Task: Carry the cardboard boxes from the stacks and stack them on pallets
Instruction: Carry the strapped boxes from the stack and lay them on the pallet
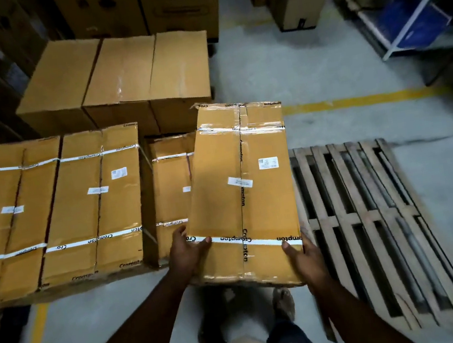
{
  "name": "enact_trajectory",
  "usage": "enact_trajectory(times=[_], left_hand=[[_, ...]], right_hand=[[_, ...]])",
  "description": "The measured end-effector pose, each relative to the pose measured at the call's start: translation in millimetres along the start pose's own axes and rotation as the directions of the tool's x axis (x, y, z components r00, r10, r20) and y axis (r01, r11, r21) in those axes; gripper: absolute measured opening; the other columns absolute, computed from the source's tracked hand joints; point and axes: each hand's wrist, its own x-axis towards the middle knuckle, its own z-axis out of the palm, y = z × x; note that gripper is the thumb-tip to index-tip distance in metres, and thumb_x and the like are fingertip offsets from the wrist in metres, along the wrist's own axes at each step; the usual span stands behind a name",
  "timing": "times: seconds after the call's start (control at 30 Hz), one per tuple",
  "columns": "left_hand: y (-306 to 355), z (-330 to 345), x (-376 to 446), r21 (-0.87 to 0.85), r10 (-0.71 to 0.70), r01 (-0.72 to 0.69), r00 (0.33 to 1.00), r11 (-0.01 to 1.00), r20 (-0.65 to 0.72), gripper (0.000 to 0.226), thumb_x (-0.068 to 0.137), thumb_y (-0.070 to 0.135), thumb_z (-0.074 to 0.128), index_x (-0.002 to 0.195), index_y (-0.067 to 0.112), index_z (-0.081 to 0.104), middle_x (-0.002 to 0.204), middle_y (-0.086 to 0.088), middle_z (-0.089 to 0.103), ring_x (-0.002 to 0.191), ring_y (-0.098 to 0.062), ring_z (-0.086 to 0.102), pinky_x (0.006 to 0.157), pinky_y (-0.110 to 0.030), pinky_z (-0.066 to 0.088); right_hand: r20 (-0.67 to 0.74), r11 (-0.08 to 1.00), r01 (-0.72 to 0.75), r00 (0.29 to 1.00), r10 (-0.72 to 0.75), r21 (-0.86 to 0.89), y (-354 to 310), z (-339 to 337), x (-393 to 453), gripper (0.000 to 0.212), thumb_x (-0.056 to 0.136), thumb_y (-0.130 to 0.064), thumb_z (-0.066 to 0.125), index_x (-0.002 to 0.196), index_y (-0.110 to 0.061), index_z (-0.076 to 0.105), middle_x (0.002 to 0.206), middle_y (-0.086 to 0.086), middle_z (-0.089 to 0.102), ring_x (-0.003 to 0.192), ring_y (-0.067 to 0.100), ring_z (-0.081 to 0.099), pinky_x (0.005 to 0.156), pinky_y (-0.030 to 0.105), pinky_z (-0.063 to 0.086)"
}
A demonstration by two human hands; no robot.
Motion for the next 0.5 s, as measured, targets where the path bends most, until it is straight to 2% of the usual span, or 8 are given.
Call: enact_trajectory(times=[0.1,0.17,0.27,0.37,0.43,0.5], left_hand=[[11,33,6,0.040,0.040,-0.044,0.995,0.998,0.087,0.064,0.070,0.037,0.093,0.125,0.021,0.064,0.115,0.006,0.074,0.106,-0.019,0.071,0.097,-0.046,0.057],[18,70,13,0.035,0.018,-0.023,0.993,0.999,0.113,0.076,0.058,0.047,0.093,0.122,0.023,0.060,0.114,0.003,0.074,0.105,-0.019,0.072,0.095,-0.048,0.059],[39,136,13,0.063,-0.004,-0.006,0.986,0.998,0.168,0.081,0.059,0.037,0.092,0.122,0.014,0.045,0.120,-0.009,0.067,0.107,-0.024,0.068,0.096,-0.051,0.057],[63,211,6,0.106,-0.033,0.008,0.972,0.994,0.231,0.073,0.074,0.020,0.093,0.123,0.015,0.040,0.121,-0.003,0.060,0.109,-0.023,0.063,0.096,-0.044,0.056],[73,253,5,0.116,-0.035,0.007,0.970,0.993,0.242,0.064,0.079,0.016,0.090,0.123,0.016,0.043,0.119,-0.002,0.059,0.110,-0.024,0.061,0.090,-0.037,0.056],[77,293,6,0.120,-0.047,0.016,0.966,0.993,0.253,0.065,0.081,0.016,0.088,0.128,0.013,0.044,0.120,-0.003,0.059,0.109,-0.023,0.061,0.083,-0.030,0.054]], right_hand=[[-0.023,1.000,0.010,1.000,-0.010,0.005,0,-39,12,0.048,0.099,-0.022,0.069,0.145,-0.030,0.054,0.120,-0.004,0.070,0.101,0.011,0.065,0.089,0.038,0.056],[-0.027,0.999,0.028,0.999,-0.029,-0.015,0,-75,29,0.045,0.100,-0.024,0.069,0.140,-0.036,0.053,0.112,-0.010,0.068,0.099,0.009,0.064,0.090,0.039,0.054],[-0.028,0.996,0.041,0.999,-0.043,-0.074,5,-137,63,0.044,0.098,-0.028,0.071,0.137,-0.036,0.054,0.120,-0.002,0.070,0.104,0.018,0.067,0.093,0.040,0.055],[0.027,0.987,0.037,0.999,-0.033,-0.157,11,-213,109,0.040,0.096,-0.032,0.074,0.133,-0.036,0.059,0.124,-0.002,0.070,0.109,0.024,0.069,0.096,0.044,0.057],[0.039,0.977,0.039,0.999,-0.032,-0.210,10,-253,139,0.038,0.095,-0.033,0.075,0.131,-0.036,0.062,0.120,-0.004,0.072,0.106,0.020,0.070,0.094,0.039,0.057],[0.054,0.968,0.054,0.998,-0.042,-0.246,5,-287,167,0.038,0.095,-0.029,0.075,0.132,-0.028,0.065,0.118,-0.001,0.074,0.104,0.018,0.070,0.088,0.031,0.056]])
